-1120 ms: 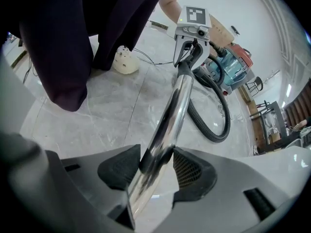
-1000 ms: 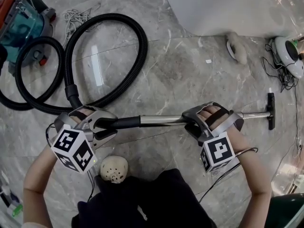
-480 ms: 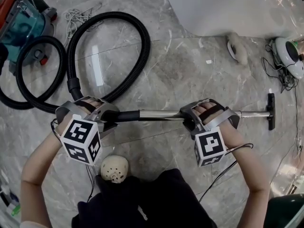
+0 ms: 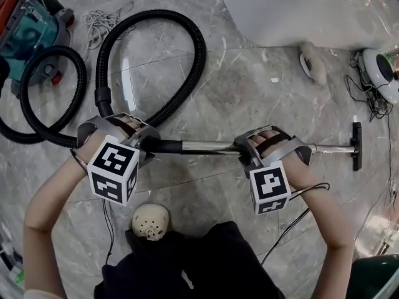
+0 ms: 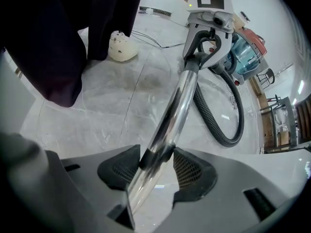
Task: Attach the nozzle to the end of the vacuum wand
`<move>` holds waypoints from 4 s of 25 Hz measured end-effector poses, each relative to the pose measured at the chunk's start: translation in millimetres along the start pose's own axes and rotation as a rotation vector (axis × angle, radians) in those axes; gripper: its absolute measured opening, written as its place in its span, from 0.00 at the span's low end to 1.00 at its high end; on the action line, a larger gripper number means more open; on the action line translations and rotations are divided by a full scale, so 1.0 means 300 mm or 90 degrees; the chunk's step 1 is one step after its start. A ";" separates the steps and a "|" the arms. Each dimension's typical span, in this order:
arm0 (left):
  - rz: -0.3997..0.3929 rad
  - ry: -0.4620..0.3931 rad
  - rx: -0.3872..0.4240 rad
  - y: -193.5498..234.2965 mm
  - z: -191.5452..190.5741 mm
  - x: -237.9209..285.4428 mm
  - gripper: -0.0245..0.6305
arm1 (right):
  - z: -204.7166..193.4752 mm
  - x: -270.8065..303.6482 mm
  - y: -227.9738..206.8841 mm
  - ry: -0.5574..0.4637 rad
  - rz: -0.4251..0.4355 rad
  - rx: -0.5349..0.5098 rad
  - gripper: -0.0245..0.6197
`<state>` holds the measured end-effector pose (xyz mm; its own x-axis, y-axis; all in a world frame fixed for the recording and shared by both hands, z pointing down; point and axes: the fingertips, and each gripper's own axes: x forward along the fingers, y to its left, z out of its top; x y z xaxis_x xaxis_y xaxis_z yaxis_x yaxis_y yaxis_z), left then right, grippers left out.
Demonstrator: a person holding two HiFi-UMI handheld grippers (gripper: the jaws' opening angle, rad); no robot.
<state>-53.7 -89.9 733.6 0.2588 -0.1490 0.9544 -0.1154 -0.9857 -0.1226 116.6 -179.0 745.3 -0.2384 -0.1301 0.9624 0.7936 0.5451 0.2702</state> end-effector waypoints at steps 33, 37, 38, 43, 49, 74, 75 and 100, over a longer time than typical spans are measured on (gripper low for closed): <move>0.077 -0.063 -0.060 0.085 0.052 0.034 0.30 | 0.035 0.028 -0.075 -0.027 -0.051 0.099 0.33; 0.081 -0.054 -0.064 0.084 0.053 0.045 0.30 | 0.033 0.035 -0.072 -0.017 -0.047 0.099 0.33; 0.084 -0.048 -0.058 0.082 0.054 0.047 0.30 | 0.032 0.035 -0.070 -0.015 -0.045 0.097 0.33; 0.109 -0.009 -0.028 0.074 0.057 0.073 0.30 | 0.037 0.046 -0.065 -0.018 -0.039 0.093 0.33; 0.179 -0.103 -0.161 0.131 0.052 -0.038 0.40 | 0.036 0.046 -0.069 -0.022 -0.042 0.101 0.33; 0.307 -0.367 -0.543 0.153 -0.019 -0.212 0.40 | -0.159 0.255 -0.578 0.043 -0.147 0.260 0.30; 0.305 -0.365 -0.546 0.151 -0.024 -0.207 0.40 | -0.154 0.266 -0.582 0.044 -0.142 0.261 0.30; 0.307 -0.407 -0.533 0.213 0.052 -0.180 0.40 | -0.135 0.202 -0.539 0.006 -0.213 0.226 0.31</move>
<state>-60.1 -146.1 669.9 0.4247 -0.7436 0.5165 -0.8715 -0.4903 0.0107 -3.5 -308.7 761.0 -0.4415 -0.3527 0.8251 0.4344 0.7206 0.5405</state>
